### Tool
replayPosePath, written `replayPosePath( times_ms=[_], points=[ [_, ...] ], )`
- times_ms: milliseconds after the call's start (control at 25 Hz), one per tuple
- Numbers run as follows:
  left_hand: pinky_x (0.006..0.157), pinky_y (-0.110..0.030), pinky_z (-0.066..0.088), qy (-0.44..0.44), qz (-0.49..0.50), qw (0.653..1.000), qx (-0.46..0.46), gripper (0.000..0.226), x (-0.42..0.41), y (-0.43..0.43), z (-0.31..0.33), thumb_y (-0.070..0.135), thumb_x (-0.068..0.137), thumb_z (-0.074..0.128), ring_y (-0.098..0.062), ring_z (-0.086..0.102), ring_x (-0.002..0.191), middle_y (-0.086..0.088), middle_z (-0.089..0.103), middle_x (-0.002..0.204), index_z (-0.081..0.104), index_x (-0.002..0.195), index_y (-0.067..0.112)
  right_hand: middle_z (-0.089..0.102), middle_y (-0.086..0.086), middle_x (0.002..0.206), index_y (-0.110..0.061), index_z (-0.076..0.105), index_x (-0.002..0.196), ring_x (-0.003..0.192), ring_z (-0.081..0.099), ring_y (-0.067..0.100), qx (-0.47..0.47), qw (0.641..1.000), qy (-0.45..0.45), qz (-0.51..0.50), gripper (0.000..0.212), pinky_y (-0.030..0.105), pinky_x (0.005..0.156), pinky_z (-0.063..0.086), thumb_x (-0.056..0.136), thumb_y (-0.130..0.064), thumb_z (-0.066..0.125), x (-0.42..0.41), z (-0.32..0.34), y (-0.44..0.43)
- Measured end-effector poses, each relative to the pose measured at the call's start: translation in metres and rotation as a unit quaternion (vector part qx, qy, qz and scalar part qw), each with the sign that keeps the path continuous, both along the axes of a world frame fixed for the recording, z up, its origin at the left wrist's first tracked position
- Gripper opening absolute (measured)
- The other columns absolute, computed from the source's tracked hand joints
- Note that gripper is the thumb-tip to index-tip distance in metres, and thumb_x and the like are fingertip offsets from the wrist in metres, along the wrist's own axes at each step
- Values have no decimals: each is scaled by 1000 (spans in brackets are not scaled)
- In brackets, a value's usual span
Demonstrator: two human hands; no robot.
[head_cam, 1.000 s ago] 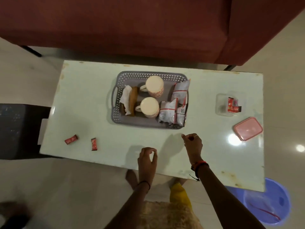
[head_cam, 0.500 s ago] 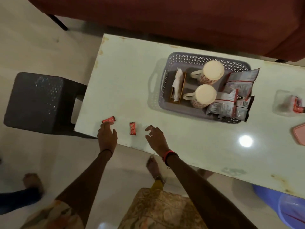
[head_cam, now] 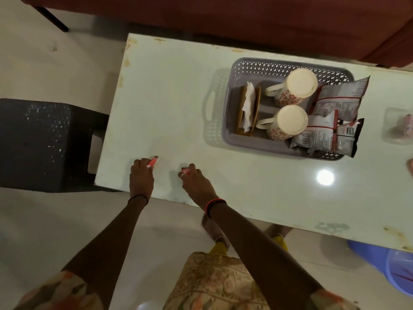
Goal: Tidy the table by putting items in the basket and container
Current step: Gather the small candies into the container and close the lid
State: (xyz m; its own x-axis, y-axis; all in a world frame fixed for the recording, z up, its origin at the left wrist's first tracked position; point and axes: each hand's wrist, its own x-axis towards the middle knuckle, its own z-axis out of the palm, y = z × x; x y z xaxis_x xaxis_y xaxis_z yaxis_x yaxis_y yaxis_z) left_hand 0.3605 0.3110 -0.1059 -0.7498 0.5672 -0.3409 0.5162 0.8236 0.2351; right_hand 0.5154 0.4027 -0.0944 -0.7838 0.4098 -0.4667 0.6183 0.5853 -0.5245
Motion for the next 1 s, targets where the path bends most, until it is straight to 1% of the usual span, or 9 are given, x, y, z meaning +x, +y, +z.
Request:
replayPosePath(
  times_ms=[120, 200, 280, 360, 480, 600, 680, 800, 1000],
  points=[
    [82, -39, 43, -74, 46, 995, 52, 20, -3, 1, 2, 7, 90, 52, -37, 54, 98, -23, 54, 108, 57, 108, -1, 39, 14, 132, -9, 48, 126, 110, 52, 29, -28, 1000, 9, -6, 40, 40, 75, 56, 89, 5, 48, 4, -4, 2],
    [79, -32, 40, -96, 71, 989, 83, 19, 3, 2, 6, 7, 89, 56, -35, 57, 94, -22, 57, 105, 61, 105, 0, 41, 13, 131, -6, 51, 122, 113, 52, 29, -64, 996, 15, -55, 31, 41, 83, 55, 90, -3, 53, 10, -4, 6],
    [76, -24, 36, -104, 77, 986, 109, 17, 18, 7, 11, 7, 88, 57, -34, 57, 91, -22, 58, 101, 62, 102, 0, 46, 10, 128, -7, 56, 117, 111, 54, 25, -64, 992, 18, -106, 26, 36, 87, 54, 92, -10, 56, 21, -3, 13],
    [75, -23, 36, -126, 60, 983, 121, 15, 41, 13, 17, 7, 87, 58, -32, 58, 89, -19, 58, 99, 62, 100, 2, 49, 10, 122, -8, 58, 115, 103, 57, 24, -59, 987, 16, -151, 23, 32, 85, 54, 92, -8, 53, 39, -2, 23],
    [77, -29, 42, -172, 37, 975, 137, 17, 85, 27, 27, 8, 87, 59, -30, 60, 91, -15, 60, 100, 61, 103, 6, 47, 9, 110, -10, 55, 114, 85, 60, 23, -60, 975, 29, -213, 26, 30, 72, 55, 92, -2, 42, 79, 3, 41],
    [91, -37, 50, -213, 27, 963, 163, 29, 131, 49, 35, 9, 88, 58, -27, 59, 105, -14, 61, 116, 55, 117, 8, 49, 2, 104, -19, 50, 125, 77, 61, 19, -125, 924, 61, -355, 38, 24, 65, 50, 94, -6, 34, 120, 10, 61],
    [96, -39, 50, -237, 7, 957, 166, 34, 164, 68, 39, 10, 89, 57, -26, 57, 111, -13, 58, 124, 52, 122, 10, 59, 9, 107, -11, 52, 121, 84, 62, 25, -118, 891, 66, -433, 29, 28, 69, 52, 95, -8, 40, 150, 10, 75],
    [93, -33, 49, -275, -23, 946, 167, 35, 217, 101, 47, 10, 90, 56, -22, 57, 111, -11, 57, 126, 51, 124, 12, 65, 13, 103, -6, 61, 105, 86, 63, 27, -72, 840, 73, -532, 17, 21, 67, 44, 95, -11, 49, 207, 6, 102],
    [83, -11, 41, -298, -106, 937, 144, 35, 301, 159, 55, 11, 93, 52, -22, 57, 106, -12, 57, 117, 51, 127, 11, 65, 20, 110, -2, 65, 112, 103, 60, 33, -14, 744, 72, -664, 24, 27, 85, 43, 94, -5, 49, 308, 12, 158]
  ],
)
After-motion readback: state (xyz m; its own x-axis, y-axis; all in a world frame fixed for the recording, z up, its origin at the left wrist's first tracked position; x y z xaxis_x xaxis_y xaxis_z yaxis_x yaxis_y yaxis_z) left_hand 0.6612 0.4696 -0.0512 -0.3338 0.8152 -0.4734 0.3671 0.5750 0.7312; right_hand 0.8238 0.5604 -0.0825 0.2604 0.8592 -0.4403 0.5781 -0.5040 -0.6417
